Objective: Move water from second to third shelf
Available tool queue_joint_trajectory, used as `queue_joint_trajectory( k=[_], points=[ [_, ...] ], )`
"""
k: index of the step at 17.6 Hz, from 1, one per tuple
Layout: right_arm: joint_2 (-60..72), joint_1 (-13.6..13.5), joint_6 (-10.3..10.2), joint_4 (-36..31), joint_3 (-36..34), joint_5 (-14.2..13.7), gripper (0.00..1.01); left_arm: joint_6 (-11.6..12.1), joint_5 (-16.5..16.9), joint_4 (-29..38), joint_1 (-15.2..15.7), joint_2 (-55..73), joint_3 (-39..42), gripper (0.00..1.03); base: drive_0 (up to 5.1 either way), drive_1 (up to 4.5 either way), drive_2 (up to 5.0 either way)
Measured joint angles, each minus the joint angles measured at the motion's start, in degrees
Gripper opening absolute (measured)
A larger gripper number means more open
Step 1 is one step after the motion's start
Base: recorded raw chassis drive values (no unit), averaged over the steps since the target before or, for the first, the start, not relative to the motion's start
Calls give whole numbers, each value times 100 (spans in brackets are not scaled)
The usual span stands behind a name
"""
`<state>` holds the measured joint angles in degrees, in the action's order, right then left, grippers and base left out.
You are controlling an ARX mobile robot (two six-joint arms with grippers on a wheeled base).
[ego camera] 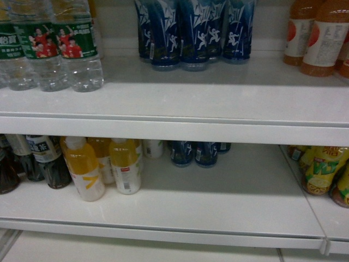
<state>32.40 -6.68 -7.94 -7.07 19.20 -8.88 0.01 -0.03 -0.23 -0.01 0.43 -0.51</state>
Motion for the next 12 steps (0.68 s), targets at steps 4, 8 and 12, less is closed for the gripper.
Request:
queue_joint_trajectory(
  k=[4,8,12],
  points=[
    [9,0,0,17,0,-4,43,-2,0,4,0,0,0,98,-498,247,247],
    [-2,0,2,4,0,-7,43,0,2,4,0,0,0,98,-498,247,247],
    [0,0,0,2,0,-7,43,0,0,4,0,0,0,98,-498,247,247]
  ],
)
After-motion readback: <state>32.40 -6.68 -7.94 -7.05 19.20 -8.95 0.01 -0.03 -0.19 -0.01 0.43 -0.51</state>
